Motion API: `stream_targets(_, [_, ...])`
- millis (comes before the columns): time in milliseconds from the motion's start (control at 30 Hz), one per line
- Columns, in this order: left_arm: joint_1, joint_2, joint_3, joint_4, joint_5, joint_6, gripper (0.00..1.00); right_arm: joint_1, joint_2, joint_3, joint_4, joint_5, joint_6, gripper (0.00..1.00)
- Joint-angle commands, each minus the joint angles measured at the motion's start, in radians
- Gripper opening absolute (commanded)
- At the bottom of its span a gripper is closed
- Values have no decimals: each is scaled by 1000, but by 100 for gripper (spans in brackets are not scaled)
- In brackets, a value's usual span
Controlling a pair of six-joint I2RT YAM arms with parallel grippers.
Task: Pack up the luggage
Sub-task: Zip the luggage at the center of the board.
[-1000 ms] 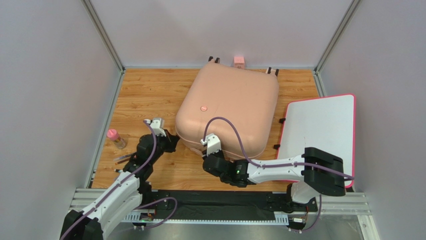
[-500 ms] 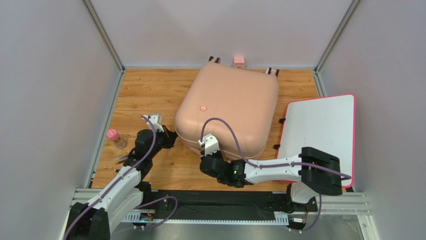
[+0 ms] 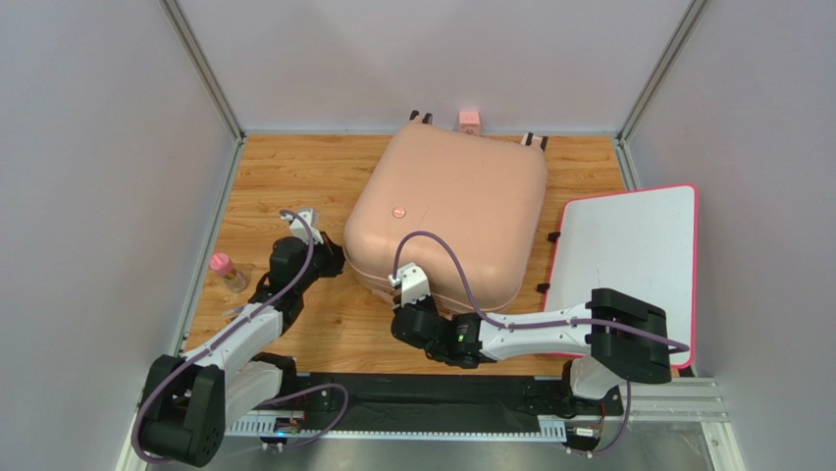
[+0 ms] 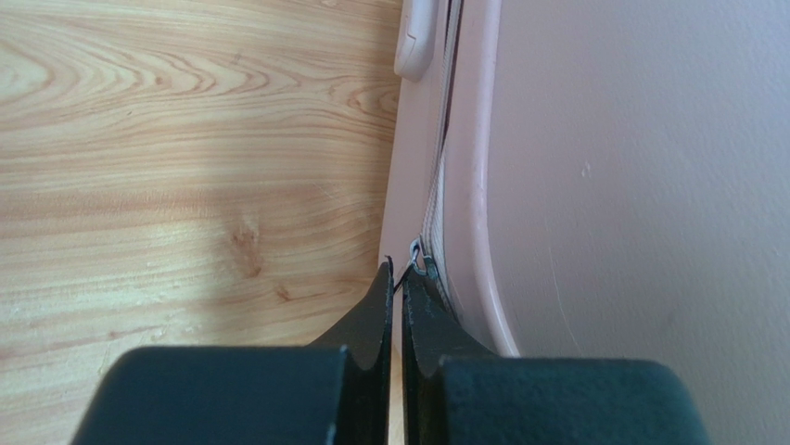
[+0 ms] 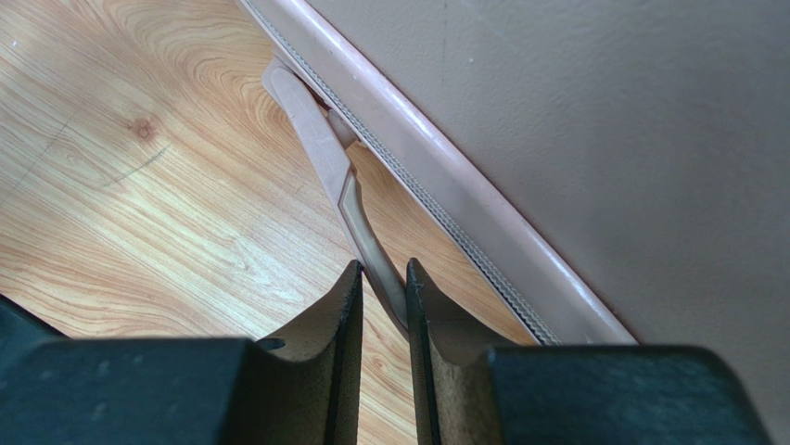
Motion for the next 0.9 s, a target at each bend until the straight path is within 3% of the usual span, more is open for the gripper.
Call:
stream_targets(0, [53,54,54,133,-155,26,0,24,43,-47,-262,-46,31,0])
stream_targets(300, [106,167,89,251,-17,56,0,30,31,-48,-256,-40,34,0])
stream_targets(867, [108,393,194,417,125,30,0,39,-1,-64,-299,-30,60,0])
